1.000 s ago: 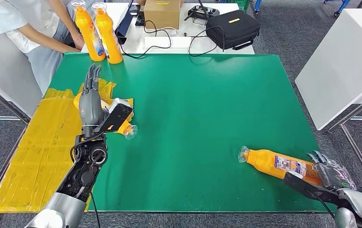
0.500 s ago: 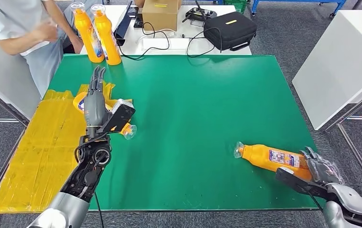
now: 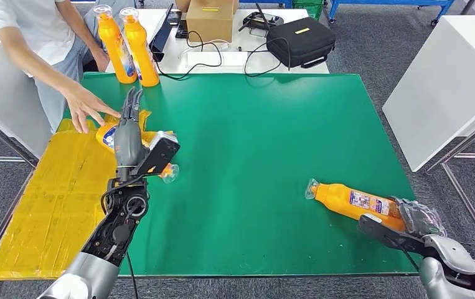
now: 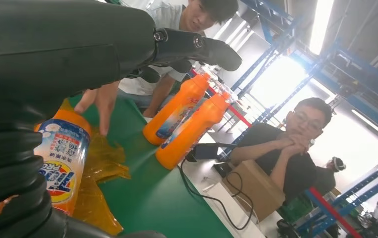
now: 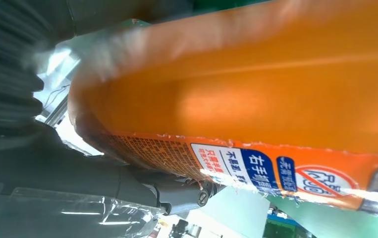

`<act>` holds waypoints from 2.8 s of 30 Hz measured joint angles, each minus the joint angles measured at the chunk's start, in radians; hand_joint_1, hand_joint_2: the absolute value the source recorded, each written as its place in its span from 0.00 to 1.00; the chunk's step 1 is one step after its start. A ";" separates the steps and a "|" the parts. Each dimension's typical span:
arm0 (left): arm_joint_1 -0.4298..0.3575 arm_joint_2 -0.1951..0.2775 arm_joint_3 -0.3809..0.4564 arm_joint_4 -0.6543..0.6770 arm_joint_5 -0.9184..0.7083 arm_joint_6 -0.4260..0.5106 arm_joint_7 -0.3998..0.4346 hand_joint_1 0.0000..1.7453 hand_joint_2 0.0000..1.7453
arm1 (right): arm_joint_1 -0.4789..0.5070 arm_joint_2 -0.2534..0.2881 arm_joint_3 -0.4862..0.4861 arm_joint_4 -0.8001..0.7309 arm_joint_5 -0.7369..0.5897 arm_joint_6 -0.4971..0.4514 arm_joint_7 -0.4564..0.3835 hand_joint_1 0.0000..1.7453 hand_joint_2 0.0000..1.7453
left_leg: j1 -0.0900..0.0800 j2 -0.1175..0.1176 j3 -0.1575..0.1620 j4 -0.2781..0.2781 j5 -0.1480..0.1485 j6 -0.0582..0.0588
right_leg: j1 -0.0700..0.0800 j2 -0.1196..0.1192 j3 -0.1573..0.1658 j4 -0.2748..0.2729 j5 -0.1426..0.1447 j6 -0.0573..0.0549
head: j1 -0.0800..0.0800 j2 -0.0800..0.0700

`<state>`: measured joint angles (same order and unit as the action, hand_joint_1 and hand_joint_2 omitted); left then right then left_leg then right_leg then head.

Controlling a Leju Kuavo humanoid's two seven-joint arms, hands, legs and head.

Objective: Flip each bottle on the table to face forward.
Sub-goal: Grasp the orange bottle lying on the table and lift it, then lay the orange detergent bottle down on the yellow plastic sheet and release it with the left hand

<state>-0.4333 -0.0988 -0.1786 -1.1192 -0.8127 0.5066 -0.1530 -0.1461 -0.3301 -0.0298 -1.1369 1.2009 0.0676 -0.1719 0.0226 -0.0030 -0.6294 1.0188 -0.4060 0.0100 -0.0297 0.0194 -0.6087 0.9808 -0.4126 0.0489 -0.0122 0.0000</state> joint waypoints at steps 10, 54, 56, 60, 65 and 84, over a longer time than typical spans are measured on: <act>0.077 -0.001 -0.026 -0.101 0.128 -0.123 -0.059 0.00 1.00 | 0.059 0.097 -0.030 -0.058 -0.071 -0.217 -0.071 1.00 1.00 | 0.000 -0.001 -0.004 0.000 0.000 -0.001 | 0.000 0.001 -0.003 0.001 0.000 0.000 | -0.001 0.000; 0.074 0.027 -0.309 -0.184 0.792 -0.782 -0.052 0.00 1.00 | -0.076 0.404 0.236 -0.215 -0.770 -0.353 -0.322 1.00 1.00 | 0.000 -0.005 -0.013 0.000 0.002 -0.001 | -0.001 -0.004 -0.009 0.002 -0.002 0.003 | 0.000 0.000; 0.066 0.029 -0.320 -0.183 0.807 -0.778 -0.048 0.00 1.00 | -0.094 0.405 0.266 -0.212 -0.793 -0.351 -0.330 1.00 1.00 | 0.000 -0.005 -0.013 0.000 0.002 -0.001 | -0.001 -0.004 -0.009 0.002 -0.002 0.003 | 0.000 0.000; 0.057 0.034 -0.333 -0.183 0.835 -0.760 -0.037 0.00 1.00 | -0.128 0.412 0.323 -0.194 -0.830 -0.329 -0.327 1.00 1.00 | 0.000 -0.005 -0.013 0.000 0.002 -0.001 | -0.001 -0.004 -0.009 0.002 -0.002 0.003 | 0.000 0.000; 0.055 0.035 -0.343 -0.183 0.854 -0.740 -0.036 0.00 1.00 | -0.150 0.438 0.416 -0.146 -0.846 -0.300 -0.324 1.00 1.00 | 0.001 -0.005 -0.013 0.000 0.002 -0.001 | 0.000 -0.004 -0.010 0.002 -0.002 0.003 | 0.000 0.000; 0.084 0.040 -0.325 -0.248 0.906 -0.717 -0.041 0.00 1.00 | -0.192 0.482 0.624 0.025 -0.853 -0.267 -0.297 1.00 1.00 | 0.000 -0.006 -0.014 0.000 0.002 -0.001 | 0.000 -0.005 -0.011 0.002 -0.003 0.002 | 0.000 0.000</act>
<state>-0.3496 -0.0588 -0.5038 -1.3676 0.0935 -0.2100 -0.1935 -0.3381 0.1514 0.5943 -1.1118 0.3474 -0.1991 -0.4686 0.0230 -0.0089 -0.6438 1.0186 -0.4039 0.0085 -0.0302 0.0142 -0.6198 0.9830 -0.4152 0.0513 -0.0125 0.0000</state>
